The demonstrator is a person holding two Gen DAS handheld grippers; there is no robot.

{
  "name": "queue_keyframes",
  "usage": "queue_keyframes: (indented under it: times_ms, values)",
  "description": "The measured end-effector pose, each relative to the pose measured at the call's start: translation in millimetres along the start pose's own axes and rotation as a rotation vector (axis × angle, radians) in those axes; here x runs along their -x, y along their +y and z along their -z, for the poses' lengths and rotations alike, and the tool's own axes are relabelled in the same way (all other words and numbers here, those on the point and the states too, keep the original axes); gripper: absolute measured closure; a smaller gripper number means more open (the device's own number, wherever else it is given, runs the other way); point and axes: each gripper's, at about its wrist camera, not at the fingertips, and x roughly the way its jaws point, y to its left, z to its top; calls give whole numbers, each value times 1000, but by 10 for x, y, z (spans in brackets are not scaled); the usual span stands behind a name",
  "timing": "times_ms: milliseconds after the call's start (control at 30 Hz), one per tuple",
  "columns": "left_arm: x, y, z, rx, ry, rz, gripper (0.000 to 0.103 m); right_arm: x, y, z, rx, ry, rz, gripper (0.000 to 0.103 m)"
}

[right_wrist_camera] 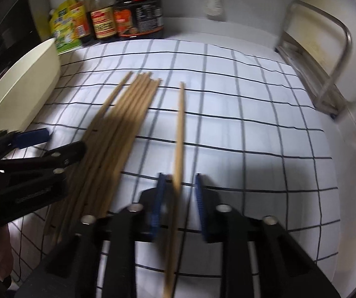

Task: Organize utensils
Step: 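Close the left tool on one chopstick while the right tool grasps another, then lift both held chopsticks and carry them over the white bowl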

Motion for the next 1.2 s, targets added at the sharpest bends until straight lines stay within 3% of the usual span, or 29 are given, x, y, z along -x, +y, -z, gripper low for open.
queue_keyframes:
  times_ms: [67, 133, 500, 733, 1000, 1200]
  values:
    - [23, -64, 0, -20, 0, 26, 81, -2, -14, -8, -15, 7, -15, 97]
    - [36, -115, 6, -39, 6, 34, 95, 4, -45, -9, -46, 10, -35, 97]
    - [288, 24, -43, -7, 17, 100, 96, 304, -102, -71, -136, -11, -89, 97]
    - [727, 254, -197, 23, -51, 127, 96, 669, 65, -323, -122, -73, -114, 97]
    - [1197, 948, -407, 109, -153, 84, 96, 807, 664, -837, -50, -136, -206, 97]
    - [1221, 1638, -433, 190, -165, 10, 96, 668, 1371, -1227, 18, -133, -301, 97]
